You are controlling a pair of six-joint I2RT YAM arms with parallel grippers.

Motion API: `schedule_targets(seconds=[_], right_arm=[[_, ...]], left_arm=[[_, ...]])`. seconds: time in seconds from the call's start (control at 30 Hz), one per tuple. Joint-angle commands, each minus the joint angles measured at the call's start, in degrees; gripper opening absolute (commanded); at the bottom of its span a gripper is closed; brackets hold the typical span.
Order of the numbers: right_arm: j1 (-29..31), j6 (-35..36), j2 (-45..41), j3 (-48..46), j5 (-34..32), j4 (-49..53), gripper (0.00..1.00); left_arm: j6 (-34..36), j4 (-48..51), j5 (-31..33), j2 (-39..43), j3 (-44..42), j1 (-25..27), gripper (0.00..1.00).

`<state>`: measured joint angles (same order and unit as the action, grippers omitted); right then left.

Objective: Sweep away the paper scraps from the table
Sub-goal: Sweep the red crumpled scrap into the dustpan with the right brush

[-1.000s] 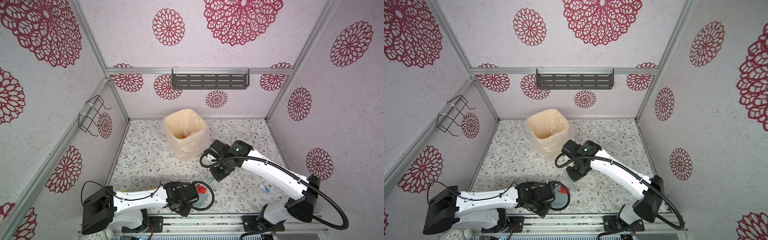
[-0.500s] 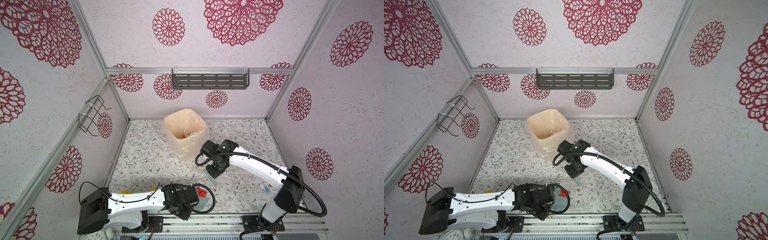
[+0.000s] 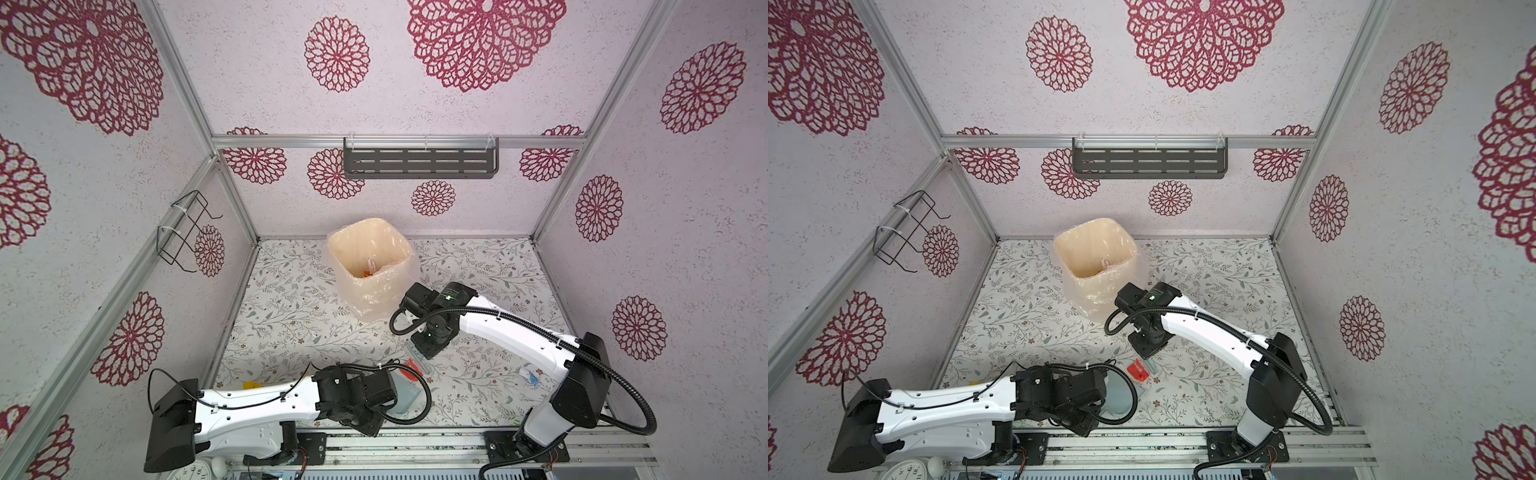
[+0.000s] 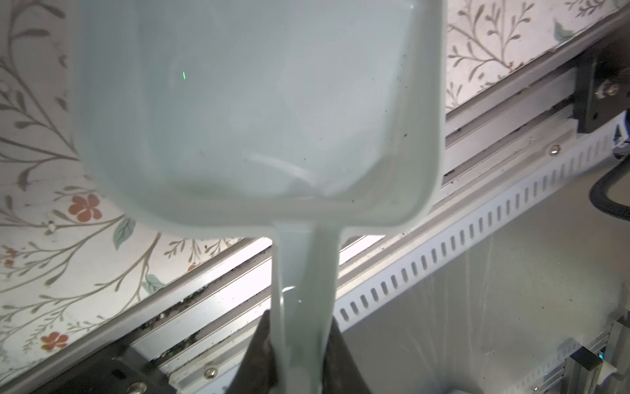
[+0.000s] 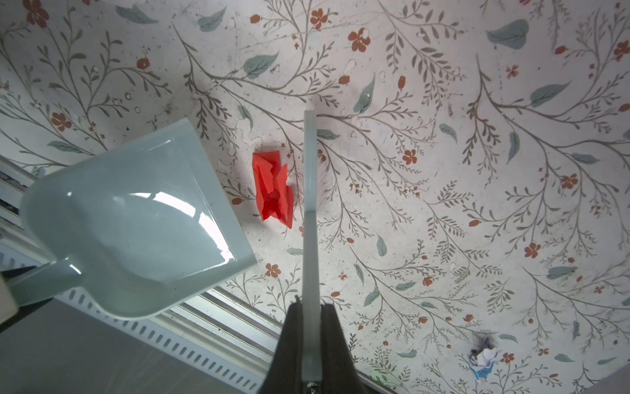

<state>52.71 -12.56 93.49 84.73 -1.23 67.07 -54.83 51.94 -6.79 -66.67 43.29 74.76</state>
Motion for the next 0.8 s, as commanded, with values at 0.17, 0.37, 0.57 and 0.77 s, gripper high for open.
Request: schedule_targets(seconds=[0.17,0.37,0.57,0.77], right_arm=[[-0.1,0.5,-0.9,-2.1,-2.8,-1.2,0.00],[0.1,0.6,-0.2,-2.4,-1.9,-1.4,0.00],[1.3,0.5,0.2,-2.4,-1.1,-0.8,0.00],[3.5,-0.9,0.6,-2.1,1.7,-1.2,0.00]], left_arm=[[-3.8,-0.9,-0.9,0.9,-2.9,3.1,0.00],[-2.3,-2.8,1.0,-0.3,-4.0,3.0,0.00],[-0.5,-5.0,1.2,-1.9,-5.0,1.2,0.00],[1.6,-6.1,0.8,-3.2,-4.8,-0.2,0.00]])
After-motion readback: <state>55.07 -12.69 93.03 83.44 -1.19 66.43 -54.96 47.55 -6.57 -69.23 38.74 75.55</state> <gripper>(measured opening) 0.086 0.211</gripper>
